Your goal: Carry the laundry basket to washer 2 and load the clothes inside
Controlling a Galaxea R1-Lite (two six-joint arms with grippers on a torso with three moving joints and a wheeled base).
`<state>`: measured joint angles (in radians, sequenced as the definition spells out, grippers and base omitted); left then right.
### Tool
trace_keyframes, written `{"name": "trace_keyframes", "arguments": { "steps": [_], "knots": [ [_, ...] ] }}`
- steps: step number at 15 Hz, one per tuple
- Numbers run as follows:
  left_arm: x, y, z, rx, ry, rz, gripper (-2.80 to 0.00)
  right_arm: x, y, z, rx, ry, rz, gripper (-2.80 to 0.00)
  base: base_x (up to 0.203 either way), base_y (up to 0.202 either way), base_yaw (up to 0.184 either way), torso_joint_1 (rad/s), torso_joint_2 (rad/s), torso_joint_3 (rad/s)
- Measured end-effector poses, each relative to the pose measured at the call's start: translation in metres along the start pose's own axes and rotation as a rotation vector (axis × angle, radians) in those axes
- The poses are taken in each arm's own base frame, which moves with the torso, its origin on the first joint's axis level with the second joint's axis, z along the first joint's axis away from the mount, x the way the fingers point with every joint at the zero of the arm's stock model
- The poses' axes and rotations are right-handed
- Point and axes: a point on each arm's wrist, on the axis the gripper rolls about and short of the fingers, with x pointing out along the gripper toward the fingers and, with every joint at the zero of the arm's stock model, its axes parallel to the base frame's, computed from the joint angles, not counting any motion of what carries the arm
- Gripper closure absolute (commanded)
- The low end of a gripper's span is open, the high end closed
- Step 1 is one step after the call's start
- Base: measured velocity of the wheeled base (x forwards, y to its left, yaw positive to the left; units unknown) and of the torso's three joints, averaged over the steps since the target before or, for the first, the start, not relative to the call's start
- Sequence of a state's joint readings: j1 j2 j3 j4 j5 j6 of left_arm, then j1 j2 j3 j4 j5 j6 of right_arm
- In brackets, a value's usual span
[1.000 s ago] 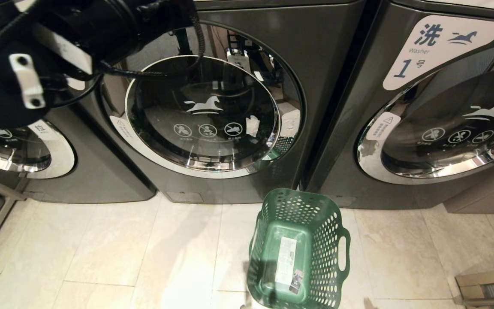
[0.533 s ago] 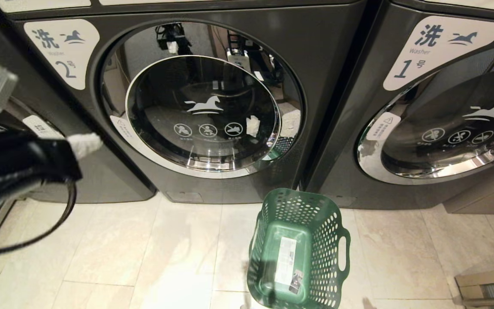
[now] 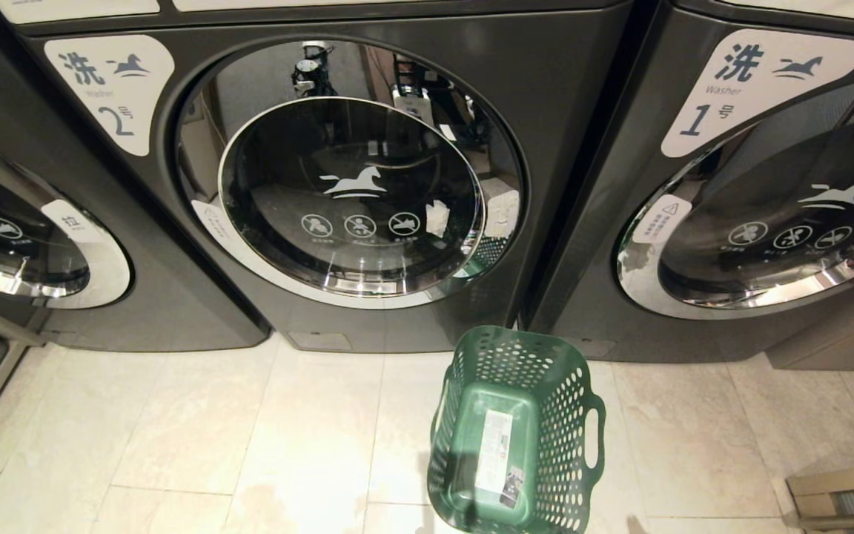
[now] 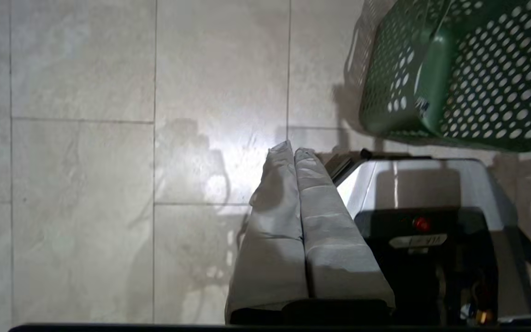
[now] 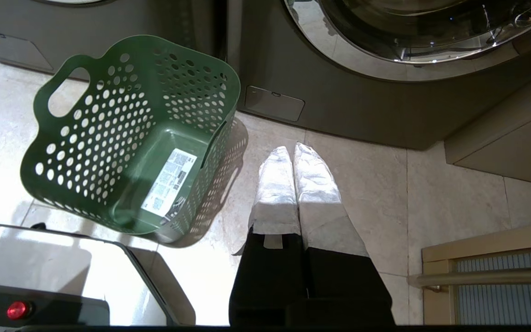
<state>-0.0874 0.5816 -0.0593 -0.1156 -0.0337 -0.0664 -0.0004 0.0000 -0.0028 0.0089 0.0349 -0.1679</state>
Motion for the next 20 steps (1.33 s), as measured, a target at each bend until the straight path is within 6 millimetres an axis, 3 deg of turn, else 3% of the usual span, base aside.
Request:
{"name": "trace_keyframes", "arguments": {
  "steps": [2, 5, 12, 20],
  "knots": [
    [-0.011, 0.002, -0.022, 0.014, 0.058, 0.044, 0.0, 0.0, 0.0, 0.0, 0.003, 0.0, 0.0, 0.0, 0.0, 0.0, 0.0, 0.0, 0.0, 0.0],
    [-0.024, 0.002, -0.033, 0.004, -0.051, 0.103, 0.0, 0.0, 0.0, 0.0, 0.002, 0.001, 0.001, 0.0, 0.0, 0.0, 0.0, 0.0, 0.0, 0.0],
    [-0.041, 0.0, -0.043, 0.091, -0.378, 0.067, 0.0, 0.0, 0.0, 0.0, 0.009, -0.002, 0.0, 0.0, 0.0, 0.0, 0.0, 0.0, 0.0, 0.0],
    [-0.041, 0.0, -0.046, 0.094, -0.408, 0.067, 0.0, 0.0, -0.001, 0.0, 0.122, 0.001, -0.025, 0.0, 0.0, 0.0, 0.0, 0.0, 0.0, 0.0]
  ]
}}
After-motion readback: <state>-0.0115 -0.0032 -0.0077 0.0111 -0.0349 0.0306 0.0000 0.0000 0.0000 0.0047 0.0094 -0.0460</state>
